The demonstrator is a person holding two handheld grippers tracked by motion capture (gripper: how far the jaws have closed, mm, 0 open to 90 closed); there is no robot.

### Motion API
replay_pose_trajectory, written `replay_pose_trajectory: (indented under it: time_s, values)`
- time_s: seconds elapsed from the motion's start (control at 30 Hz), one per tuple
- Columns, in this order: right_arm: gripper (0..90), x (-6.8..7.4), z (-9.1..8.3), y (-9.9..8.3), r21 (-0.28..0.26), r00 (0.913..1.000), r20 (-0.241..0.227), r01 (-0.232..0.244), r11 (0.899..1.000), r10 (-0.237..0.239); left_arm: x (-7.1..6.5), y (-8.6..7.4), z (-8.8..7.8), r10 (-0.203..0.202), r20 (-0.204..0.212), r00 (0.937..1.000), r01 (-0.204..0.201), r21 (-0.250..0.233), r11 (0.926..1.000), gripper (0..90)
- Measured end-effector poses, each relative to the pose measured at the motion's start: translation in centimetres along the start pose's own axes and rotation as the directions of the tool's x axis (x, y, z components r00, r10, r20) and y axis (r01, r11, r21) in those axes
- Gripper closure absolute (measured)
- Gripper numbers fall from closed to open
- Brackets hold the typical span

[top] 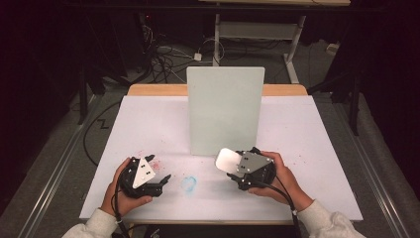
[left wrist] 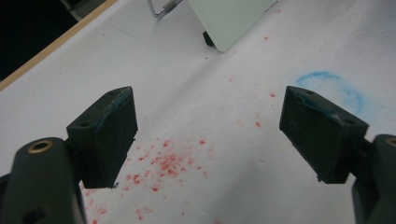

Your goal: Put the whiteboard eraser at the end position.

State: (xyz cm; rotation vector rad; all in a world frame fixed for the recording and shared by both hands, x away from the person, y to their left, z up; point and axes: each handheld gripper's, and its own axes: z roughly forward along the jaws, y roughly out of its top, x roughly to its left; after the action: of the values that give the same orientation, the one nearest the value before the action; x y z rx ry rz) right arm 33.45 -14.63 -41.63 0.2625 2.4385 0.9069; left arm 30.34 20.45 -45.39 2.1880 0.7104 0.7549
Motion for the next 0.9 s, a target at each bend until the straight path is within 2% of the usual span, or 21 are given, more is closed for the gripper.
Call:
replay_pose_trajectory:
  time_s: [0.1, 0.2, 0.3, 0.43, 0.53, 0.67, 0.77, 0.83, 0.9]
  values:
    - [30.9, 0.4, 0.0, -0.1, 0.020, 0.9981, -0.060, 0.010, 1.000, -0.009, 0.0, 0.1, 0.1, 0.006, 0.000, 1.0000, -0.006, 0.002, 1.0000, 18.4]
    - [30.8, 0.9, 0.3, -0.3, 0.070, 0.9946, -0.100, 0.035, 0.997, -0.028, -0.2, 0.1, 0.1, 0.014, 0.004, 0.9999, -0.014, 0.009, 0.9999, 18.4]
    - [30.9, 1.2, 0.7, -0.4, 0.116, 0.9877, -0.152, 0.057, 0.992, -0.039, -0.2, 0.1, 0.1, 0.010, 0.003, 0.9999, -0.010, 0.006, 0.9999, 18.3]
    - [30.8, 1.4, 1.6, -0.1, 0.150, 0.9792, -0.195, 0.087, 0.985, -0.057, -0.3, 0.1, 0.3, 0.013, 0.006, 0.9999, -0.013, 0.014, 0.9998, 18.6]
    - [30.8, 1.3, 2.5, 0.3, 0.166, 0.9615, -0.265, 0.119, 0.979, -0.072, -0.4, 0.2, 0.4, 0.017, 0.010, 0.9998, -0.017, 0.018, 0.9997, 18.7]
    - [30.8, 1.2, 3.6, 1.0, 0.190, 0.9385, -0.324, 0.188, 0.964, -0.120, -0.4, 0.1, 0.5, 0.019, 0.015, 0.9997, -0.019, 0.024, 0.9995, 18.7]
    - [30.8, 1.2, 4.3, 1.3, 0.199, 0.9218, -0.365, 0.213, 0.957, -0.130, -0.4, 0.1, 0.6, 0.021, 0.018, 0.9996, -0.022, 0.026, 0.9994, 18.7]
    - [30.7, 1.2, 4.7, 1.4, 0.203, 0.9133, -0.382, 0.231, 0.952, -0.140, -0.4, 0.1, 0.6, 0.022, 0.020, 0.9996, -0.023, 0.027, 0.9994, 18.7]
    - [30.6, 1.3, 5.0, 1.4, 0.204, 0.9111, -0.386, 0.237, 0.950, -0.144, -0.4, 0.1, 0.6, 0.020, 0.020, 0.9996, -0.021, 0.024, 0.9995, 18.7]
